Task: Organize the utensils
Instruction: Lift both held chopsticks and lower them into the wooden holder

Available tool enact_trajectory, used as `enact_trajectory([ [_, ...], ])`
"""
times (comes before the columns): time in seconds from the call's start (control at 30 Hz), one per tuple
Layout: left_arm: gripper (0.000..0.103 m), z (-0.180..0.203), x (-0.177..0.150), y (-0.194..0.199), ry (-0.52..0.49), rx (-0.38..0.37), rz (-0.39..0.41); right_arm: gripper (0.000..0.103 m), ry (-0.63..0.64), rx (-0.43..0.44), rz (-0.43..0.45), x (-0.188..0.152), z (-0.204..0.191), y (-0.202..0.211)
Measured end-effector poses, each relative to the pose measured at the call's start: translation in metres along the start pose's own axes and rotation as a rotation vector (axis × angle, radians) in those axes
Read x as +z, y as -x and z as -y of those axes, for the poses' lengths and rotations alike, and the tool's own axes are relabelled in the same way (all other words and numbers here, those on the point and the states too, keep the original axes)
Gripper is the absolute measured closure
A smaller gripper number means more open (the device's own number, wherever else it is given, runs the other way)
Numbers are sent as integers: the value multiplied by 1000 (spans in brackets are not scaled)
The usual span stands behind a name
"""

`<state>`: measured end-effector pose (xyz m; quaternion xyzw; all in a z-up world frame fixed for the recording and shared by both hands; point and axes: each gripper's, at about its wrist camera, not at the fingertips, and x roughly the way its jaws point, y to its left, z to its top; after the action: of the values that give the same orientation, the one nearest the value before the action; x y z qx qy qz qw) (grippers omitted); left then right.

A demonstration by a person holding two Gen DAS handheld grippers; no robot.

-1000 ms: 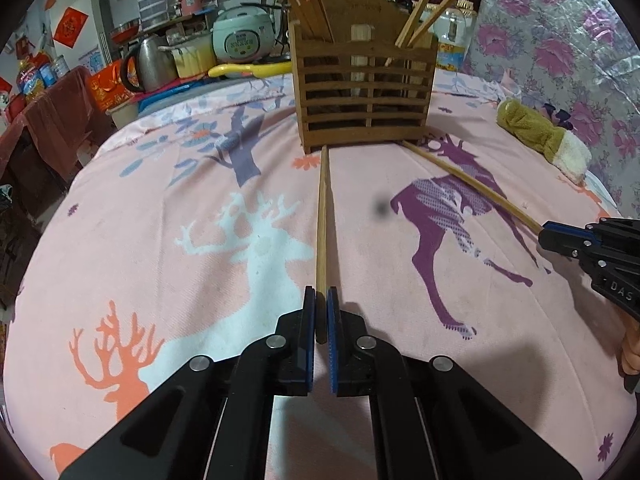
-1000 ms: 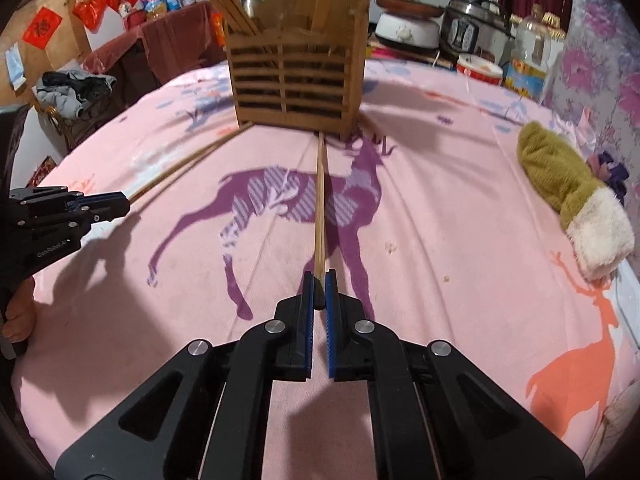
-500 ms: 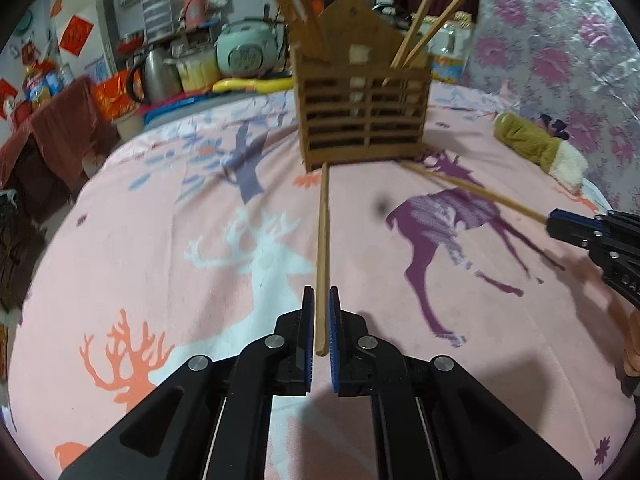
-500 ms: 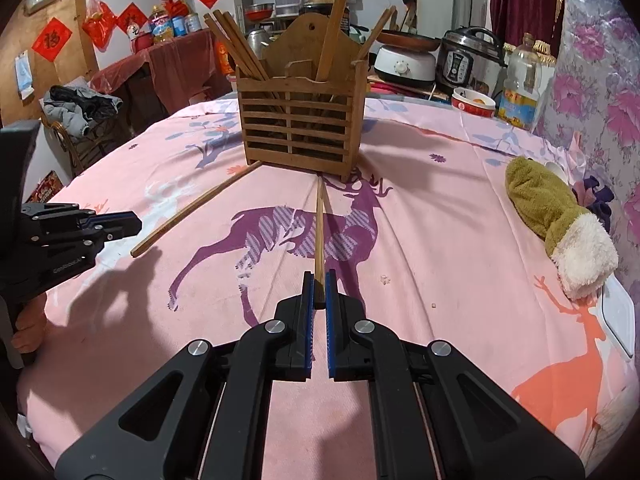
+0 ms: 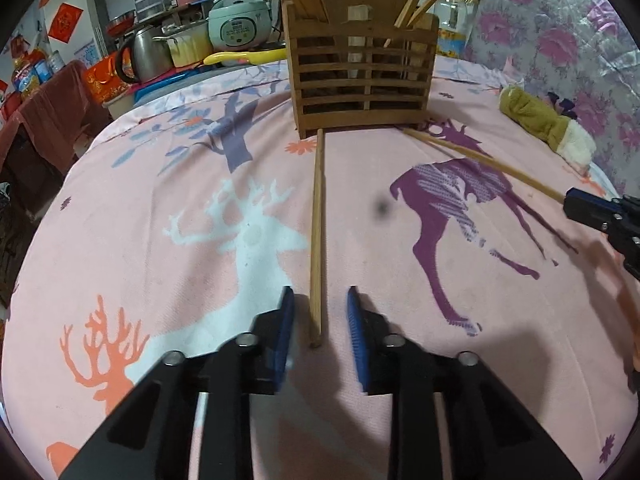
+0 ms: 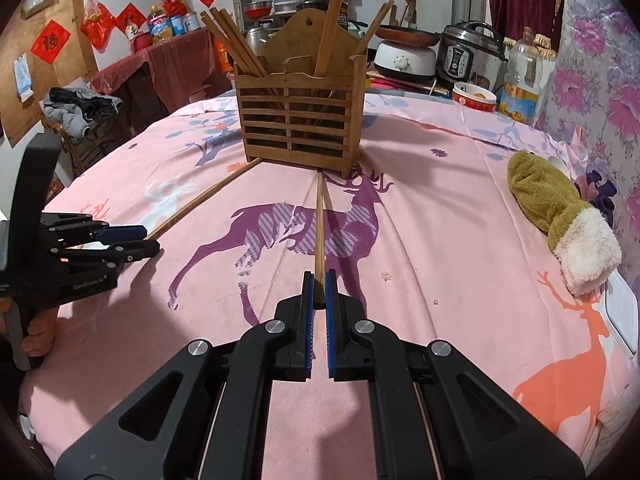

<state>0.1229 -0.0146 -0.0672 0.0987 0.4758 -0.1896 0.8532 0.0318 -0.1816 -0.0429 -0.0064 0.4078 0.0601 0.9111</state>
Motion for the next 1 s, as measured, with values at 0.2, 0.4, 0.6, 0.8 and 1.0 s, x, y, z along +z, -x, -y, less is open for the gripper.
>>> enact_trajectory([
  [0.2, 97, 6, -2, 10, -26, -1, 40, 97, -10, 2, 6, 1, 2, 2],
  [0.4, 97, 7, 2, 51, 5, 20, 180, 97, -27, 9, 48, 5, 5, 14],
  [0.6, 97, 14, 34, 94, 9, 29, 291, 97, -45, 28, 164, 34, 2, 47],
  [0.8, 97, 32, 87, 124, 5, 22, 397, 97, -52, 58, 267, 90, -7, 73],
  [1.0, 97, 47, 124, 142, 21, 16, 489, 97, -88, 82, 328, 137, -12, 81],
])
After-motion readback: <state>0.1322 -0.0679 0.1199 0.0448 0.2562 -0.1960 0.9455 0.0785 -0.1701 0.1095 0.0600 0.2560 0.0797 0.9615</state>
